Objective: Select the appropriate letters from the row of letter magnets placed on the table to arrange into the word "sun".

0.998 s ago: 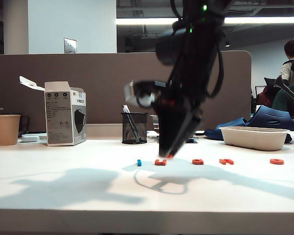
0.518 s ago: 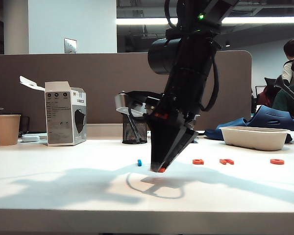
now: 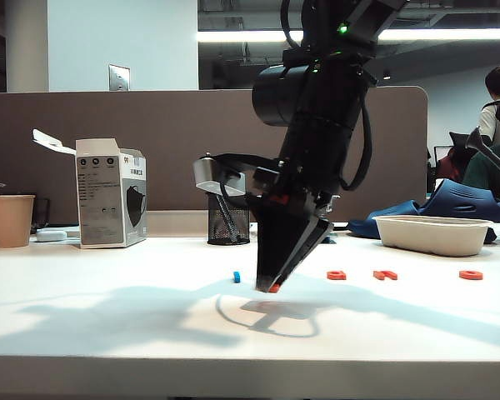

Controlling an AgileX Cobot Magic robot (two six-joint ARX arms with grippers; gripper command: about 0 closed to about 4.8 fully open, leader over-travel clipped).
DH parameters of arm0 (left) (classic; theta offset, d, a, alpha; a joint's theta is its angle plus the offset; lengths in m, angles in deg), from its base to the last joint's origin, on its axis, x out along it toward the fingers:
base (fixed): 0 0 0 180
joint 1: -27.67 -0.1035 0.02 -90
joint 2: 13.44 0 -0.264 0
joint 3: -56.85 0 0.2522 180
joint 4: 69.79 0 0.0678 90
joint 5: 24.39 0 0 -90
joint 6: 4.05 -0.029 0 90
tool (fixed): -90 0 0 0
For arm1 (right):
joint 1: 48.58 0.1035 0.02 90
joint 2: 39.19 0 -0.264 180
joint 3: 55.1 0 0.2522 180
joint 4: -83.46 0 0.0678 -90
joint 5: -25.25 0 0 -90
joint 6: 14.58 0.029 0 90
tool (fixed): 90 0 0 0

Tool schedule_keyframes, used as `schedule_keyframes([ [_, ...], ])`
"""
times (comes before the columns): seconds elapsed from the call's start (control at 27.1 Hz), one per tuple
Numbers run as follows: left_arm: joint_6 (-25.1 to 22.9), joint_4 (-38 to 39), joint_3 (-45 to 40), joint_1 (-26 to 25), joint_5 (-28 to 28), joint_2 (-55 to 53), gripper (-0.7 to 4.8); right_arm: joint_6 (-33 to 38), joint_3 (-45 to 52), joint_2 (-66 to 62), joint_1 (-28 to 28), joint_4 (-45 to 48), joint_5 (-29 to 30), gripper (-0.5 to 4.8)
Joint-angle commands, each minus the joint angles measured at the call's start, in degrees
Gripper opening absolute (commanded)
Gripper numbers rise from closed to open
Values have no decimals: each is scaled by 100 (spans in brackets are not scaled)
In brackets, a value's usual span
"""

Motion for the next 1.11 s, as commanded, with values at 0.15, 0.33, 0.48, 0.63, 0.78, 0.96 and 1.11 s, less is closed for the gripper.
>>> schedule_keyframes([
  [0.15,-22,-33,15,4,-2,13,-5,-448,-24,31,22,197,20,112],
  [0.33,-22,-33,15,4,-2,13,-5,-662,-24,7,22,234,20,112],
  [0.48,-24,-28,15,4,-2,13,-5,-667,-24,-55,22,210,22,117],
  [0.63,-22,11,15,4,-2,13,-5,-686,-24,-120,24,136,22,127],
  [0.78,-24,13,15,4,-2,13,-5,-684,-26,-120,24,103,20,266],
  [0.96,-22,15,15,4,-2,13,-5,-682,-76,-92,24,2,22,275],
  [1.11,-22,13,15,4,-2,13,-5,-682,-76,-39,22,-22,22,275],
])
